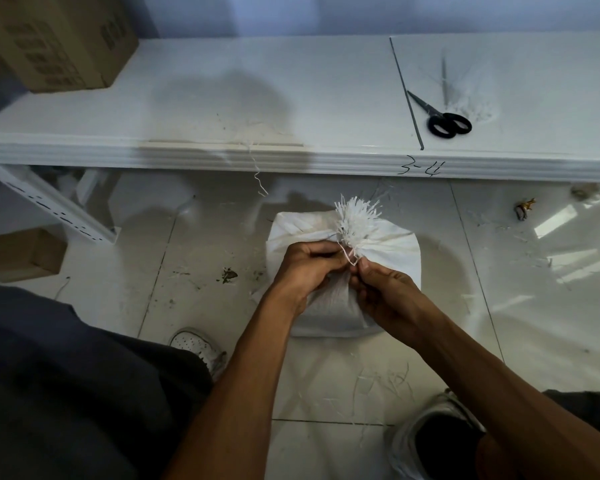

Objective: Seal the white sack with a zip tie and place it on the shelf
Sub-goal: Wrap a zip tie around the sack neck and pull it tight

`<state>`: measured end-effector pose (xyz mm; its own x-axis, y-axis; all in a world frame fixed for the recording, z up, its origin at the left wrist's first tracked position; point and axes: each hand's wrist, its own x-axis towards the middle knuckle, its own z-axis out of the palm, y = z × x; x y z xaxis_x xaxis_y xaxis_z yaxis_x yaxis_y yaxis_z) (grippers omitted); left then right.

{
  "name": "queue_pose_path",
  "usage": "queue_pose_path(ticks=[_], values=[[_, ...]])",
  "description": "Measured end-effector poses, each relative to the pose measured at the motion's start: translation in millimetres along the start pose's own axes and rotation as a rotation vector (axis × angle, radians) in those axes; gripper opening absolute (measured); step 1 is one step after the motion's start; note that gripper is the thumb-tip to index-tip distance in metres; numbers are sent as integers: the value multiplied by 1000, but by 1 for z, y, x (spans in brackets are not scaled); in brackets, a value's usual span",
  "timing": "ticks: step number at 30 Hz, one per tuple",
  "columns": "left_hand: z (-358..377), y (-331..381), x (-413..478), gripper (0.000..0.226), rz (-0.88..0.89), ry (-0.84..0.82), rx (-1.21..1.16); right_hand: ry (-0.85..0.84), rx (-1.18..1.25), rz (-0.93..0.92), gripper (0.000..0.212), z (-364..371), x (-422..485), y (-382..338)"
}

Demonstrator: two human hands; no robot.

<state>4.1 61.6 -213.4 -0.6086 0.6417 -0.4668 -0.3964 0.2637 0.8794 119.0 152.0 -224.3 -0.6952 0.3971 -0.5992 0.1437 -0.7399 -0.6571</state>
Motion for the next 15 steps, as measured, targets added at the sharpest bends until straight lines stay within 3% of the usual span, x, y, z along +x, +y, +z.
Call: queue_pose_path(ticks=[15], values=[[-3,-7,2,11,30,-16,26,44,85,-17,20,4,2,3]])
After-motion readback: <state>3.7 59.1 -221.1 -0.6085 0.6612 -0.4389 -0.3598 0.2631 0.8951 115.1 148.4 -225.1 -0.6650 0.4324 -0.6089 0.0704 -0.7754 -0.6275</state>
